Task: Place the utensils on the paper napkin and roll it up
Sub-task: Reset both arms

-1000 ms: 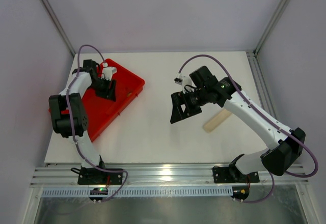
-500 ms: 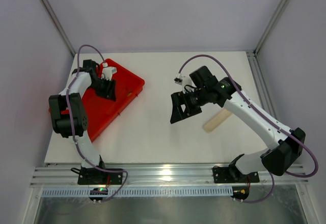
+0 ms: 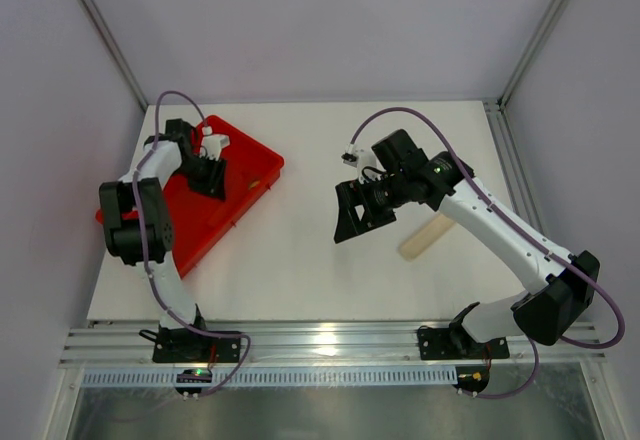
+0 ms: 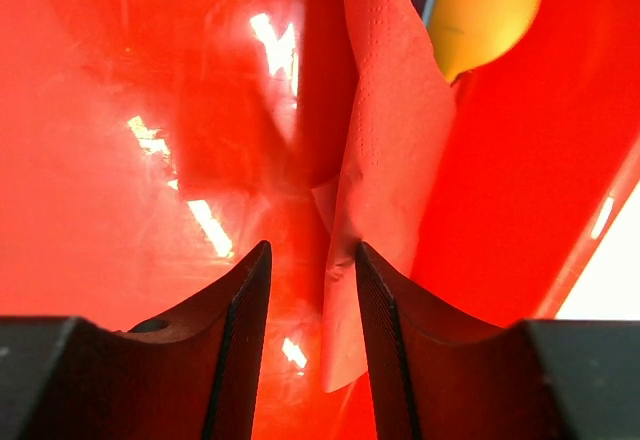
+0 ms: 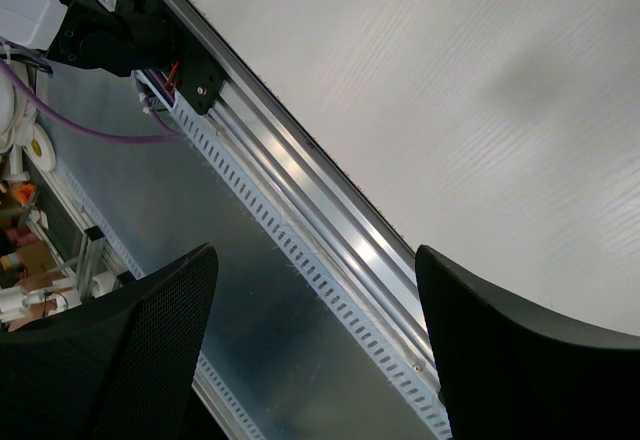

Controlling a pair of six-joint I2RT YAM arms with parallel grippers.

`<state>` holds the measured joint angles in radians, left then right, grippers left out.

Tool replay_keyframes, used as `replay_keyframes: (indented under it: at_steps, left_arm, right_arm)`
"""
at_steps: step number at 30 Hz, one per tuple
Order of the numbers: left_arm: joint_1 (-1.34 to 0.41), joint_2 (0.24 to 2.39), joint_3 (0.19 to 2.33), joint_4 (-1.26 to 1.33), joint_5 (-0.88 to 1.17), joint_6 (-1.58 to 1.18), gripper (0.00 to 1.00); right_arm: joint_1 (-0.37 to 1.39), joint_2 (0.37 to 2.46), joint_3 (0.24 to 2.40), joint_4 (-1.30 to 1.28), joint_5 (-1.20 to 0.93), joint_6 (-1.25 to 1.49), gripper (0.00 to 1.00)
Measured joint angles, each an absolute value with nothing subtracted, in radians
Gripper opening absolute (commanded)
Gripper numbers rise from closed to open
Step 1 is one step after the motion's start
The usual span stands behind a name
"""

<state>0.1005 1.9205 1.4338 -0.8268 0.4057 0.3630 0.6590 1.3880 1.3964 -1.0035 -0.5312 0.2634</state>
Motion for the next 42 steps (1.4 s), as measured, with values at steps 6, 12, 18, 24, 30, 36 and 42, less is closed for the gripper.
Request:
replay_keyframes:
  at_steps: [6, 12, 18, 24, 30, 36, 42]
  left_arm:
    - [0.101, 1.961, 1.44, -0.822, 0.377, 0.346, 0.38]
    - [0.101, 1.985, 1.44, -0.809, 0.347, 0.339, 0.38]
    - [0.099, 1.994, 1.44, -0.794, 0.335, 0.325, 0.38]
    - [0.081, 1.996, 1.443, -0.781, 0.333, 0.32, 0.38]
    - [0.068, 1.996, 1.443, -0.763, 0.328, 0.316, 0.41]
    - [0.068, 1.996, 1.443, -0.75, 0.308, 0.295, 0.45]
    - [0.068, 1.975, 1.423, -0.722, 0.277, 0.281, 0.52]
  right_arm:
    - [0.659, 1.388, 1.396, -1.003, -0.531, 0.263, 0.83]
    - [0.659, 1.389, 1.396, -1.003, -0.531, 0.263, 0.83]
    - [0.659, 1.409, 1.396, -1.003, -0.535, 0.263, 0.83]
    - [0.659, 1.417, 1.396, -1.003, -0.536, 0.263, 0.83]
    - [0.659, 1.417, 1.396, -1.003, -0.536, 0.263, 0.83]
    - [0.659, 1.417, 1.396, -1.003, -0.537, 0.263, 0.83]
    - [0.659, 1.417, 1.396, -1.003, -0.537, 0.263, 0.83]
